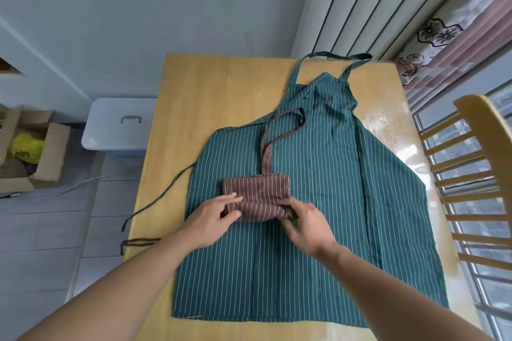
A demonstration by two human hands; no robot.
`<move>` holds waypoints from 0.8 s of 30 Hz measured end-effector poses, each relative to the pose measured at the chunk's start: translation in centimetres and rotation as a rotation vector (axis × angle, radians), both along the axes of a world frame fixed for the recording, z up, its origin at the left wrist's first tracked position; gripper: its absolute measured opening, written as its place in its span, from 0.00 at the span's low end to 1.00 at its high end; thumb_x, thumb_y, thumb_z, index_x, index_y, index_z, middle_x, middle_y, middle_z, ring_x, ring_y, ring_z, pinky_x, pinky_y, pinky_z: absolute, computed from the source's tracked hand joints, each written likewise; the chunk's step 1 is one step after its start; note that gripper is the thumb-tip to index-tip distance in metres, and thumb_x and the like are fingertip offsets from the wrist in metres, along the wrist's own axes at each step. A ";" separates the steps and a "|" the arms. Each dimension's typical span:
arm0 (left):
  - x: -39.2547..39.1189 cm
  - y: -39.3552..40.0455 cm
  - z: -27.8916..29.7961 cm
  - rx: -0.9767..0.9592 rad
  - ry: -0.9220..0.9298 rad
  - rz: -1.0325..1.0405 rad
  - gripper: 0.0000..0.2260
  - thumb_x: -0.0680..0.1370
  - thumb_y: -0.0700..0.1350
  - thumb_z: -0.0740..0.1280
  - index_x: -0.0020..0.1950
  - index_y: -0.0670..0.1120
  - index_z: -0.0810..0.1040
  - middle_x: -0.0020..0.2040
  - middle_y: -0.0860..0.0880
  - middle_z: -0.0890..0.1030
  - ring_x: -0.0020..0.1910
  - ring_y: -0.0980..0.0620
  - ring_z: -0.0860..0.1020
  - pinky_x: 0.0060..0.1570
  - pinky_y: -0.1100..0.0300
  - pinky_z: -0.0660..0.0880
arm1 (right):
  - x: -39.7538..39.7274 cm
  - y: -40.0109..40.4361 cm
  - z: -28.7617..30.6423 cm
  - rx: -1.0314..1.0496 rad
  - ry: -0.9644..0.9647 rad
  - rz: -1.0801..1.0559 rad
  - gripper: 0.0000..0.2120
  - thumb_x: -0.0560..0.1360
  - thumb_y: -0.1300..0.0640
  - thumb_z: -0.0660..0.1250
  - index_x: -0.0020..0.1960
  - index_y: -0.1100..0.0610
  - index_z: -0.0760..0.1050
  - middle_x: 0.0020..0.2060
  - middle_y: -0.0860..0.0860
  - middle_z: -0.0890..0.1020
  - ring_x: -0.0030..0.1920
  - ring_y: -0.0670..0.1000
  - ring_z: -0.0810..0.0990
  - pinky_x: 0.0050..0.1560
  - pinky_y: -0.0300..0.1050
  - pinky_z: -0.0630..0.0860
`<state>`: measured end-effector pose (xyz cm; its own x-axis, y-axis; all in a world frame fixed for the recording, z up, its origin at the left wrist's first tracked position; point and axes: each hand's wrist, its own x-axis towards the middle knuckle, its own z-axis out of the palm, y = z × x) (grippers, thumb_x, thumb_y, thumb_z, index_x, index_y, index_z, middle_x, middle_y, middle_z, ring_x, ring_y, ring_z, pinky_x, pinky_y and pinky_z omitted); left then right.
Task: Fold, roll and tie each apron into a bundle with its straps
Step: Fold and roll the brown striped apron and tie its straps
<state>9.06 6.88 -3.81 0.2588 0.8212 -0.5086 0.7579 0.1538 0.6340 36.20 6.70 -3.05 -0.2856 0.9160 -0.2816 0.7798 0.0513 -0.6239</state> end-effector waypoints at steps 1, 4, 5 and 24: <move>0.0 0.5 0.1 -0.035 -0.028 0.083 0.16 0.82 0.61 0.61 0.63 0.53 0.78 0.61 0.45 0.81 0.49 0.63 0.81 0.55 0.55 0.79 | -0.2 0.9 0.6 -0.071 0.048 -0.067 0.10 0.80 0.51 0.70 0.61 0.47 0.76 0.50 0.42 0.85 0.48 0.46 0.84 0.55 0.42 0.82; 0.6 1.7 0.4 -0.065 -0.097 0.243 0.18 0.83 0.58 0.61 0.39 0.48 0.69 0.32 0.49 0.70 0.26 0.55 0.67 0.31 0.58 0.68 | -0.4 3.4 1.5 -0.260 0.216 -0.245 0.15 0.73 0.45 0.77 0.55 0.48 0.76 0.45 0.44 0.85 0.43 0.47 0.85 0.43 0.36 0.81; 0.9 2.0 0.6 -0.056 -0.107 0.270 0.18 0.84 0.56 0.61 0.38 0.48 0.67 0.31 0.51 0.68 0.26 0.56 0.65 0.31 0.58 0.65 | -0.4 4.1 1.6 -0.318 0.242 -0.249 0.20 0.70 0.45 0.79 0.56 0.48 0.76 0.47 0.43 0.86 0.45 0.43 0.85 0.45 0.33 0.79; 1.0 8.1 -0.3 -0.051 0.203 0.322 0.16 0.75 0.56 0.74 0.58 0.51 0.80 0.58 0.50 0.80 0.54 0.49 0.79 0.53 0.52 0.77 | -3.0 9.8 0.9 -0.636 0.056 -0.543 0.20 0.77 0.46 0.73 0.59 0.61 0.77 0.48 0.52 0.82 0.39 0.48 0.78 0.42 0.44 0.77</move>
